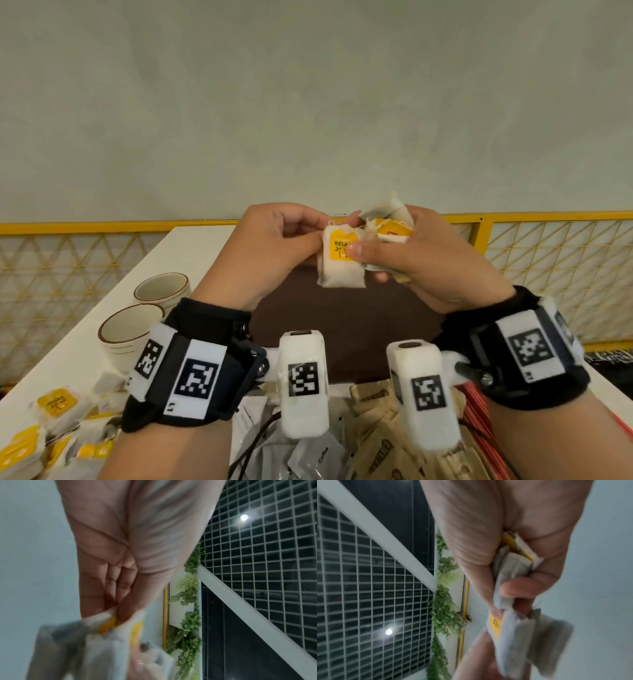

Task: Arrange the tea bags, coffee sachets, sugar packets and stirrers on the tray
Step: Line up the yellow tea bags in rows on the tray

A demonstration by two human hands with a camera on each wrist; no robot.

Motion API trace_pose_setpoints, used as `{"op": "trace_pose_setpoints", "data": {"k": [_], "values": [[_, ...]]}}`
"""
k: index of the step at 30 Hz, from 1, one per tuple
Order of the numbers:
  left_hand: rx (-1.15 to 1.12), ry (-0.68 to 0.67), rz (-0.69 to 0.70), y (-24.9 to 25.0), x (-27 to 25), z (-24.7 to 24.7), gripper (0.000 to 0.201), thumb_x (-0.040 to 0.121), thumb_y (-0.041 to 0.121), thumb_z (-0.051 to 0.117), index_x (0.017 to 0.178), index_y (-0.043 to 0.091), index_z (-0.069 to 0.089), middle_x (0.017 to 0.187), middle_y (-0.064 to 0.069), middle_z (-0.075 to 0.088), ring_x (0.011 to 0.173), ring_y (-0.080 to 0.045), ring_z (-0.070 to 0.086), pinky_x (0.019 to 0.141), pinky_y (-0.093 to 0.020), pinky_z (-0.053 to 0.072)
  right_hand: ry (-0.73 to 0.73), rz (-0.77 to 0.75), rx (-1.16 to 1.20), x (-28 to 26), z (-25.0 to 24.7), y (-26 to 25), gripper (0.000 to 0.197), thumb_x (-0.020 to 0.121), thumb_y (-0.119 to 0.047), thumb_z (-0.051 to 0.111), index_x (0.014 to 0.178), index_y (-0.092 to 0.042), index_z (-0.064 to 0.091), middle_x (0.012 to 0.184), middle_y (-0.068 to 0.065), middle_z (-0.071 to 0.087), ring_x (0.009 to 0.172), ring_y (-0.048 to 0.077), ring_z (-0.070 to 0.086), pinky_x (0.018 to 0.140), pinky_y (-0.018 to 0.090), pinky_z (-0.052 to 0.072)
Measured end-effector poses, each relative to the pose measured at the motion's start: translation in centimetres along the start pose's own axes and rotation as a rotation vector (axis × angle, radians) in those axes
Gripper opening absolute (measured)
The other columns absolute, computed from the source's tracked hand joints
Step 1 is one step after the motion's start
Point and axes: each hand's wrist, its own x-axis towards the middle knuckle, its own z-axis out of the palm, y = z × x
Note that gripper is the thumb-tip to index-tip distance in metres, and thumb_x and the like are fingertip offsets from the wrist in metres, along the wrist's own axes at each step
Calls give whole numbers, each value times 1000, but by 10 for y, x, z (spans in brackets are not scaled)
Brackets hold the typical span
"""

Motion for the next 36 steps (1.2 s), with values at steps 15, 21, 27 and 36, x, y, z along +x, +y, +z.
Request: {"op": "trace_pose_setpoints", "data": {"k": [15, 21, 27, 36], "values": [[-30, -67, 57, 0, -1, -2, 27, 77, -7, 70, 95, 13, 71, 85, -6, 74, 75, -10, 68, 64, -18, 53, 53, 2, -38, 4, 9, 8, 16, 80, -2, 71, 90, -12, 65, 74, 1, 65, 59, 5, 59, 42, 19, 43], [51, -117, 170, 1, -1, 1, 20, 80, 8, 68, 86, 26, 66, 83, -15, 61, 76, -14, 56, 71, -24, 47, 109, -7, 20, 6, 5, 9, 16, 79, -2, 72, 92, -2, 63, 62, -3, 60, 48, 2, 54, 41, 19, 41], [154, -139, 154, -1, -2, 6, 23, 89, 2, 60, 85, 20, 73, 83, 6, 70, 68, 2, 56, 63, -11, 42, 42, 39, 97, 6, 4, 10, 14, 79, -2, 71, 91, -4, 64, 69, 4, 61, 55, 10, 53, 43, 19, 41], [340, 20, 90, -6, -1, 5, 11, 80, 24, 69, 71, 25, 75, 75, 8, 67, 70, -4, 59, 65, -15, 42, 69, 337, 503, 17, 22, 20, 27, 94, -25, 55, 114, -8, 54, 72, 9, 34, 60, 15, 42, 41, 18, 39]]}}
